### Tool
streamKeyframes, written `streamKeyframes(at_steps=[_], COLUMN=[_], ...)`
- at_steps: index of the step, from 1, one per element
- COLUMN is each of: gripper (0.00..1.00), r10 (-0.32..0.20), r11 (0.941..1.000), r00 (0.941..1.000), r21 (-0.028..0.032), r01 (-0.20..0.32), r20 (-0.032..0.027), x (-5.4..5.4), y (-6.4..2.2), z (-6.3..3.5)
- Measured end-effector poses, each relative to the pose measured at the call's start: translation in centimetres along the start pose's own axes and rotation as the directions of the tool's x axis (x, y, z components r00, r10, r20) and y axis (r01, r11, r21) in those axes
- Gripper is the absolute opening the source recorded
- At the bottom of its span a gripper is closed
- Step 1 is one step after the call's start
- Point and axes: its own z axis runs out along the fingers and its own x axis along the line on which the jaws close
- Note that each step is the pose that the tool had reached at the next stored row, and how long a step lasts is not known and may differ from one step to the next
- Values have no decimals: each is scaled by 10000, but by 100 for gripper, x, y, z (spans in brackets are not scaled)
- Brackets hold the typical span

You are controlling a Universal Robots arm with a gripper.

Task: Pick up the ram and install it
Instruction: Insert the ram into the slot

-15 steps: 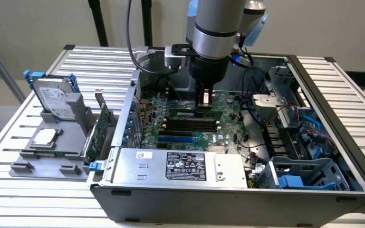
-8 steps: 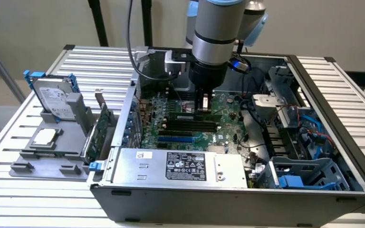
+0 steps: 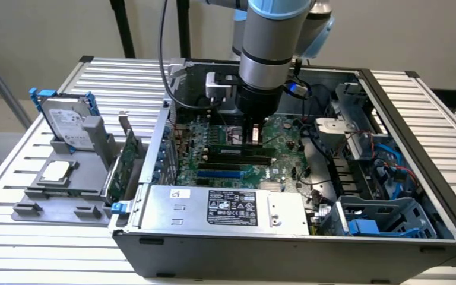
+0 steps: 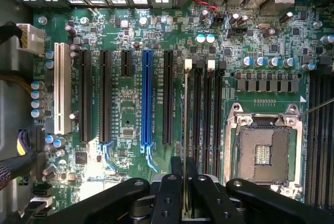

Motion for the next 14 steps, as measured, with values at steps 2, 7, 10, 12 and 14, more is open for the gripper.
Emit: streamKeyframes(at_steps=[2, 7, 10, 12, 14], gripper=[14, 14, 14, 14, 14], r10=[1, 1, 1, 1, 1], r11=[10000, 10000, 10000, 10000, 10000], r00=[10000, 10000, 10000, 10000, 10000], r21=[-1, 0, -1, 1, 0], r01=[-1, -1, -1, -1, -1], r20=[-2, 0, 0, 3, 1], x=[0, -6, -10, -14, -16], y=[0, 0, 3, 9, 14], z=[0, 14, 20, 32, 43])
